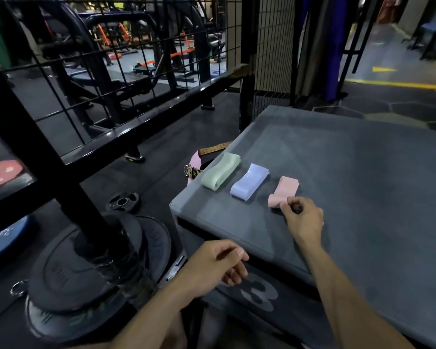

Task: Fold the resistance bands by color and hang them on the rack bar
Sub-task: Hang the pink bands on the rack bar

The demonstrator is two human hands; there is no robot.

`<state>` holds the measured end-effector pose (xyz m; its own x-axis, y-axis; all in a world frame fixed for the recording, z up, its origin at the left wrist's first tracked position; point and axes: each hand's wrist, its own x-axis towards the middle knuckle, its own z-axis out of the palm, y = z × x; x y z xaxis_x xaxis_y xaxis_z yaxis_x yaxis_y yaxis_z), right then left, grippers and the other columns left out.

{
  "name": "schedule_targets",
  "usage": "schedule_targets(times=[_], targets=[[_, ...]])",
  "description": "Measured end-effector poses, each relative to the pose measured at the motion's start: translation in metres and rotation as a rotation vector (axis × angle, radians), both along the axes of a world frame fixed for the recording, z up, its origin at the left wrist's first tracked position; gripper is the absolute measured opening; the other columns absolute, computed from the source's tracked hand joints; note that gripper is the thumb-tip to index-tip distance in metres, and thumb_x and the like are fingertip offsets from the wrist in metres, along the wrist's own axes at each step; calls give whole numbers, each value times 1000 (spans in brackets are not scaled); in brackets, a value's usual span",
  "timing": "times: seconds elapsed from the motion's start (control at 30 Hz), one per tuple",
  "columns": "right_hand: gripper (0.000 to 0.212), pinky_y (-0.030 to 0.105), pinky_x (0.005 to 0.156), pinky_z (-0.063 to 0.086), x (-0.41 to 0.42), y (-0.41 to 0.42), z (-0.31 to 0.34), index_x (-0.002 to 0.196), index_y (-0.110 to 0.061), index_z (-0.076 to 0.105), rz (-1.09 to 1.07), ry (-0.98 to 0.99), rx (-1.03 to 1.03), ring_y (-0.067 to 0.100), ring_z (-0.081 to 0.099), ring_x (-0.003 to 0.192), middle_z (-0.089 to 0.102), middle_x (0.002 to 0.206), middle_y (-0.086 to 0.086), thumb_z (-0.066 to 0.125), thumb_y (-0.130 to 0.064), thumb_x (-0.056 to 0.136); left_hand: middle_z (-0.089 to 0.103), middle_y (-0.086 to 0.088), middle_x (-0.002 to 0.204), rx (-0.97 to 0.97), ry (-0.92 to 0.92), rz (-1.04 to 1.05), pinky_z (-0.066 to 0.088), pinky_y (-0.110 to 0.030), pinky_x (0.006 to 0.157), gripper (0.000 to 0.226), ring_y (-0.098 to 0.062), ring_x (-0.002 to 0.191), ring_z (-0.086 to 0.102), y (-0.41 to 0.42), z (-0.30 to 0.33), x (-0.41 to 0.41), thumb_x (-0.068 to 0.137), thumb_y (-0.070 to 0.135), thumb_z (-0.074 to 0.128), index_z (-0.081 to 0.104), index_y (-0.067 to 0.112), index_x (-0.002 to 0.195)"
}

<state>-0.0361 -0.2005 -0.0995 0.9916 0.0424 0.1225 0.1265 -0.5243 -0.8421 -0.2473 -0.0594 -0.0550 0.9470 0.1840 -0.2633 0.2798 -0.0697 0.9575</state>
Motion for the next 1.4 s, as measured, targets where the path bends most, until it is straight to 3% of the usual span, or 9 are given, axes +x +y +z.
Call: schedule_targets(times=[0.2,0.37,0.47,0.6,0.73,0.83,0.97,1.2,1.4], targets=[[6,12,66,50,-23,3,61,81,-21,72,265,-26,173,-3,66,74,76,90,-7,76,-17,83,71,-10,74,3,-107,113,48,-22,55,22,-23,64,62,19,26,-32,105,13,49,66,4,95],[12,34,74,51,-86,18,161,78,-4,70,770,148,65,13,59,72,67,75,4,65,-4,89,72,-8,76,148,-435,312,52,-24,63,21,-17,66,64,42,91,-83,102,16,51,70,8,100],[4,27,75,50,-148,41,223,79,-11,71,1106,282,-84,10,58,75,62,79,3,69,-13,82,77,-3,96,242,-540,378,53,-20,77,23,-12,87,72,58,127,-123,104,17,50,72,15,109],[4,20,69,45,-237,87,272,84,-10,71,1469,204,-367,5,54,72,59,75,-1,68,-11,87,74,9,114,321,-437,260,47,-22,97,34,-6,112,66,81,145,-191,107,32,42,71,18,117],[9,15,63,42,-310,139,293,94,3,69,1688,123,-516,1,51,64,57,72,-5,62,-3,92,54,3,82,380,-397,254,40,-28,73,51,-7,78,49,99,151,-282,105,42,42,62,-3,94],[13,19,64,45,-358,173,298,98,1,71,1809,107,-513,4,58,70,65,79,2,60,3,92,45,-3,79,534,-353,290,36,-34,72,52,-13,77,42,109,157,-348,106,40,42,52,-5,81],[9,32,74,41,-415,209,295,94,-11,74,1889,32,-472,14,55,79,67,86,5,69,-11,87,45,16,68,606,-281,435,33,-16,60,37,2,64,39,110,169,-419,107,20,47,60,18,72],[16,17,70,42,-482,236,277,106,-2,72,2046,65,-390,4,58,81,70,90,-3,57,-4,99,50,10,66,770,-187,598,38,-22,58,33,-2,61,45,110,175,-502,107,22,47,57,15,77],[28,22,67,37,-525,235,253,77,-23,69,2166,-1,-306,2,51,68,60,71,-13,58,-12,100,58,0,72,823,-154,756,49,-39,64,30,-7,66,52,83,170,-557,107,25,46,57,17,81]])
